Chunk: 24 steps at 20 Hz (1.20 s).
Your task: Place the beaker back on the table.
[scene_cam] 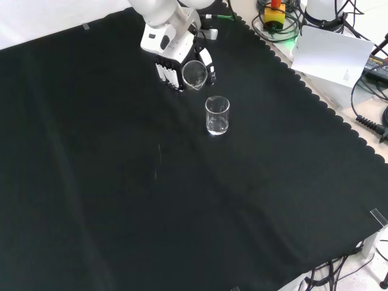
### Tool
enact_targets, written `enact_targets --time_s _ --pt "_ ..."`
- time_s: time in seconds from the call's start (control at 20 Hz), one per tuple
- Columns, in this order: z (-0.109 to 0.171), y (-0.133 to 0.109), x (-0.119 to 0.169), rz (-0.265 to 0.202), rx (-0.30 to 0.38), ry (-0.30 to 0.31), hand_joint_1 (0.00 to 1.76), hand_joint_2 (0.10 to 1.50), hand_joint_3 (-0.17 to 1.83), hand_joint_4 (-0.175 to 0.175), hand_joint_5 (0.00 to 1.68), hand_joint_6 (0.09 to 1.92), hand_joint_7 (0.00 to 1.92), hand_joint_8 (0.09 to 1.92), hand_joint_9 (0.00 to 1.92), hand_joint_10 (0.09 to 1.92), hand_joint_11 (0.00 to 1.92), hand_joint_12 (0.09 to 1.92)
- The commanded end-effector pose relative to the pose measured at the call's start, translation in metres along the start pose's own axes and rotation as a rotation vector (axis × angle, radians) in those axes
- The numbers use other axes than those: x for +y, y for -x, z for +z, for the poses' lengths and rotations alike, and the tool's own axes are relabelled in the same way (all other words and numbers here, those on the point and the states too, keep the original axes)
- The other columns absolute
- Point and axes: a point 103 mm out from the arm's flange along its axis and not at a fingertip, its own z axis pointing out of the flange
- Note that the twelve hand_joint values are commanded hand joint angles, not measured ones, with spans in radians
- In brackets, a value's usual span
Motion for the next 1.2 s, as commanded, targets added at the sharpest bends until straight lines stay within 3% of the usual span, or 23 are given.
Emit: enact_targets --time_s 0.05,0.5,0.8,1.2 --pt "0.004 0.023 0.008 -0.01 0.066 0.063 1.55 0.59 0.63 -0.175 1.35 0.38 1.42 0.5 1.55 0.34 1.13 0.83" --pt "0.021 0.057 0.033 -0.036 0.226 0.191 1.55 0.6 0.63 -0.175 1.35 0.39 1.41 0.51 1.55 0.34 1.13 0.82" --pt "0.031 0.072 0.058 -0.072 0.286 0.243 1.55 0.6 0.62 -0.175 1.34 0.41 1.41 0.52 1.55 0.33 1.13 0.82" --pt "0.039 0.073 0.095 -0.129 0.307 0.247 1.54 0.61 0.6 -0.175 1.32 0.44 1.4 0.54 1.56 0.3 1.12 0.81"
